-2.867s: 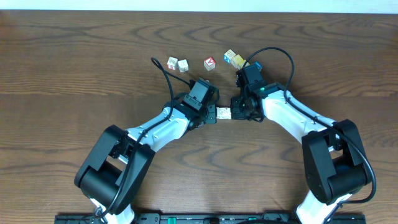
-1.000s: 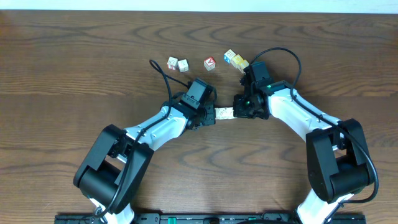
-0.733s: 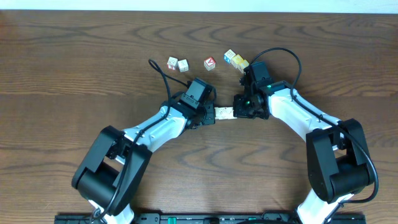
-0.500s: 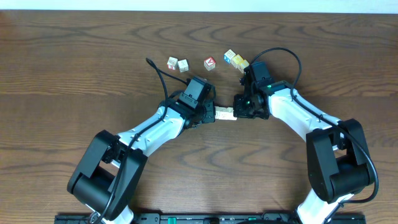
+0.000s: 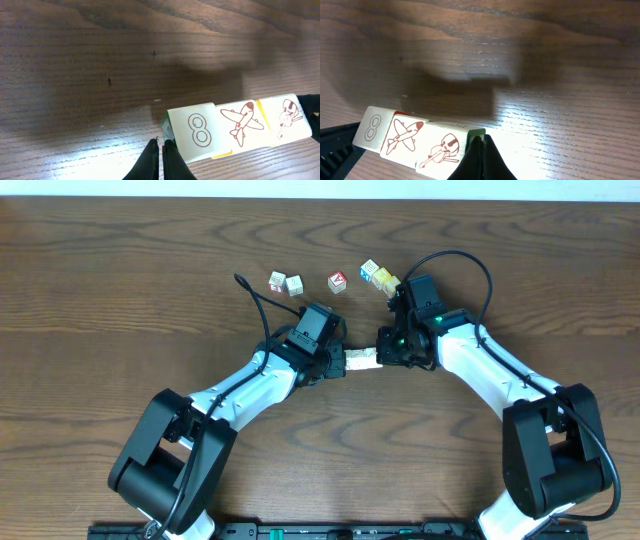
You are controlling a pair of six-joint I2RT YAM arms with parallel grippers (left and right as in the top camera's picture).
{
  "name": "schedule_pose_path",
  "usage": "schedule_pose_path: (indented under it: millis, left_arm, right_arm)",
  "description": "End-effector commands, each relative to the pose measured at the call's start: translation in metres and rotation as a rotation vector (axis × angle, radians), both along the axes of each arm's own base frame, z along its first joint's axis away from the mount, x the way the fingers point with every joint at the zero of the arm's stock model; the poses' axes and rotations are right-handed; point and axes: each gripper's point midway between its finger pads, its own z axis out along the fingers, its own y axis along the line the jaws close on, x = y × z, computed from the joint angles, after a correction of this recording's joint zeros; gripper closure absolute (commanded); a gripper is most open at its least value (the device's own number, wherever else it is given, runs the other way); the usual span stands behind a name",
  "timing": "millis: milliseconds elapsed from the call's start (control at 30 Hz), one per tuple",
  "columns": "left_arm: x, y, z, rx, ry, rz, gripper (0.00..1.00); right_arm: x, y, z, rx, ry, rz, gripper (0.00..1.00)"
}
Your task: Lift 3 blocks
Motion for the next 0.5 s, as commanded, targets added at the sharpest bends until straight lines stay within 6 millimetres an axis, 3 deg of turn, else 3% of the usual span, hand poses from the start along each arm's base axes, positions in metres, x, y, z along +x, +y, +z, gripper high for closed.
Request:
schedule_pose_path:
  millis: [0,467]
  left_arm:
    - [-0.002,-0.021,0.021,-0.088,-0.015,-0.056,0.93]
    - [-0.002,-0.022,0.039,-0.109,-0.044,-0.059,0.93]
  right_arm:
    - [0.000,0.023,0.021,0.112,-0.010,0.040,0.99]
    - [-0.001,0.027,0.023,0.135,-0.007,0.049,0.99]
